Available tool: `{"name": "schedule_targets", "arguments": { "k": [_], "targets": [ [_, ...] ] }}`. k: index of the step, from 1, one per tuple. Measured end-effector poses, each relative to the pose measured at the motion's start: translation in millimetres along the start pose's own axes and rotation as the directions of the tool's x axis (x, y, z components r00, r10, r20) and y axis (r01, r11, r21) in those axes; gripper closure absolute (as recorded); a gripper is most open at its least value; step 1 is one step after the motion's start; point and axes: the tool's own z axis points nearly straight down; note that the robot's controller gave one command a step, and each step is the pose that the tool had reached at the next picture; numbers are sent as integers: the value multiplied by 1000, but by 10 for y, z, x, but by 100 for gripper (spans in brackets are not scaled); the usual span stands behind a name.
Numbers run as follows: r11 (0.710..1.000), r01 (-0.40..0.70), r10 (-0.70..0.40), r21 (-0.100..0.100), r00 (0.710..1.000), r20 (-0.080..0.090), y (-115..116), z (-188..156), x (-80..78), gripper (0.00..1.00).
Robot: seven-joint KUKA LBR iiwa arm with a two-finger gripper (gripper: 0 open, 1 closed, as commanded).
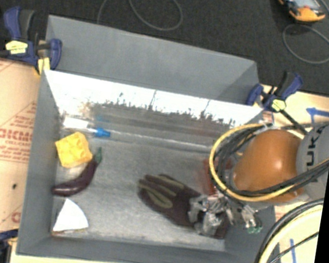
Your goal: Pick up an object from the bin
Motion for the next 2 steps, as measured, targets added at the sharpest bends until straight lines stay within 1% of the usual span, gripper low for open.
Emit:
{"name": "schedule_targets", "arguments": {
  "k": [1, 2],
  "targets": [
    [1000, 0, 0, 0, 1000, 0, 0, 0, 0, 100],
    [1000, 4, -4, 2, 1000, 3, -37, -1375, 50, 100]
  ]
}}
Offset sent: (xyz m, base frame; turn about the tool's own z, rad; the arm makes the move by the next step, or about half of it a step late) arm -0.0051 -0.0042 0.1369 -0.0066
